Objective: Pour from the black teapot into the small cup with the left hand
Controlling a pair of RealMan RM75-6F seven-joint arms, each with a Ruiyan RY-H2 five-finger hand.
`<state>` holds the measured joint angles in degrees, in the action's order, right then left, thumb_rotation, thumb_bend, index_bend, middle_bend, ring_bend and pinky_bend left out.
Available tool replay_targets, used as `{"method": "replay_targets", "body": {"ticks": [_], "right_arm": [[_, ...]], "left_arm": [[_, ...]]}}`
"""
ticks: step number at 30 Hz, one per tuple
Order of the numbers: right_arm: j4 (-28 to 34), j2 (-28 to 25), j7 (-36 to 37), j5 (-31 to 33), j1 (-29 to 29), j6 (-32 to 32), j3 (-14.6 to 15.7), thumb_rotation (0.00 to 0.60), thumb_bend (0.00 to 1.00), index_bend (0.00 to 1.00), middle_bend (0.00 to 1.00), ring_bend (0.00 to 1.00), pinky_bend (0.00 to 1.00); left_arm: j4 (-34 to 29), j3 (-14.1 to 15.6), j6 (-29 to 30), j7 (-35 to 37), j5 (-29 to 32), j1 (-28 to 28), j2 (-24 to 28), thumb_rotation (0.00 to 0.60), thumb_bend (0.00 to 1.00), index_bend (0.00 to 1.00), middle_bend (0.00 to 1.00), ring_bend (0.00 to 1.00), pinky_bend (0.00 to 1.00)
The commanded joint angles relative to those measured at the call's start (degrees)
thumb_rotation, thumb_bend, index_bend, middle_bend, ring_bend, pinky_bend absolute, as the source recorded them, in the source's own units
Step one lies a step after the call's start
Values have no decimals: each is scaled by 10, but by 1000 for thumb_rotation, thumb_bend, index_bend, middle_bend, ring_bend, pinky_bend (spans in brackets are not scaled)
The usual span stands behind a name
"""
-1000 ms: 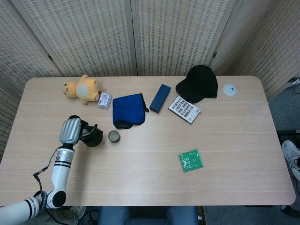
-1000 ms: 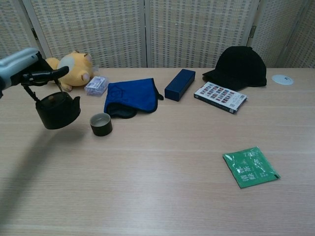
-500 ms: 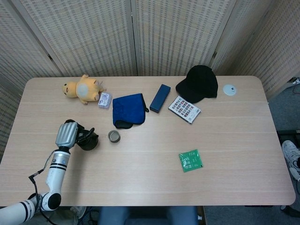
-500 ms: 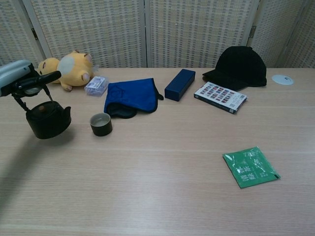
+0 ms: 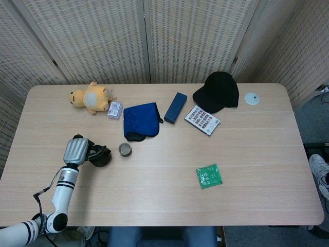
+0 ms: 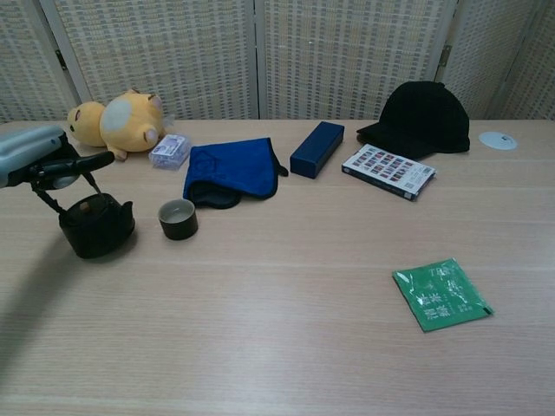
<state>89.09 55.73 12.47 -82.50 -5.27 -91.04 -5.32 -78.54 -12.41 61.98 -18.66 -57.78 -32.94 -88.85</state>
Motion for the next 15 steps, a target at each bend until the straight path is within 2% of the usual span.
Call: {"method": "replay_targets", "body": {"ticks": [1, 6, 10, 15], "right_arm": [[0, 0, 0, 0, 0, 0, 0, 600, 144, 107, 156, 67, 96], [0, 0, -1, -1, 0, -1, 1, 600, 144, 107, 156, 67, 96], [1, 0, -1, -1, -1, -2, 1, 600, 144, 107, 156, 67, 96], [1, 0, -1, -1, 0, -1, 1, 600, 144, 107, 156, 67, 96]], "left_arm": [[-2, 3, -5, -8, 5, -2, -1, 63, 199, 867, 875, 736, 197], [-5, 6, -11, -22, 14, -5, -1, 65, 198, 838, 855, 716, 195], [-10, 8, -11, -35, 20, -7, 1, 65, 197, 774, 814, 672, 194], [-18, 12, -9, -45, 24, -6, 5, 66, 195, 669, 682, 574, 194]]}}
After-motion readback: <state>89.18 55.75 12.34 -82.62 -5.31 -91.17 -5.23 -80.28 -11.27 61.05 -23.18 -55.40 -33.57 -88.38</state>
